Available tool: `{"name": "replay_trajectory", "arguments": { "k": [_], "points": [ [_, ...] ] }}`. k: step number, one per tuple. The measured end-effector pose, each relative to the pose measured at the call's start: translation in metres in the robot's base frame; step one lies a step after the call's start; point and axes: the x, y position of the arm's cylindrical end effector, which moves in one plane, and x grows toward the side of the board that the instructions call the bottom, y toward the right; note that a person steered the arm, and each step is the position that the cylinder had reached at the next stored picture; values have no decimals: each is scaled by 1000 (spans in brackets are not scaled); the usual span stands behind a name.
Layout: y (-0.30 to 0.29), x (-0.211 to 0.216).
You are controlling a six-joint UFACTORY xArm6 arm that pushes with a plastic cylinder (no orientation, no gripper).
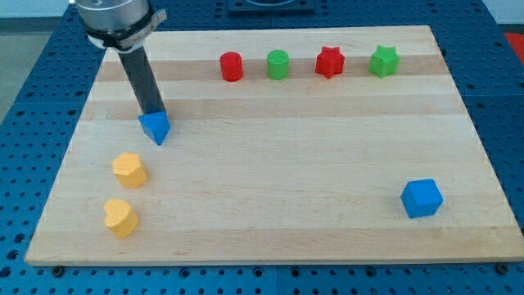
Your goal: Push the blue triangle to the top of the yellow hexagon
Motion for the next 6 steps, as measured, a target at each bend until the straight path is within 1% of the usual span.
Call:
{"name": "replay_trajectory", "arguments": {
  "k": [1,3,4,5,6],
  "points": [
    [-1,12],
    [75,18],
    [95,41],
    [82,56],
    [55,47]
  ]
}}
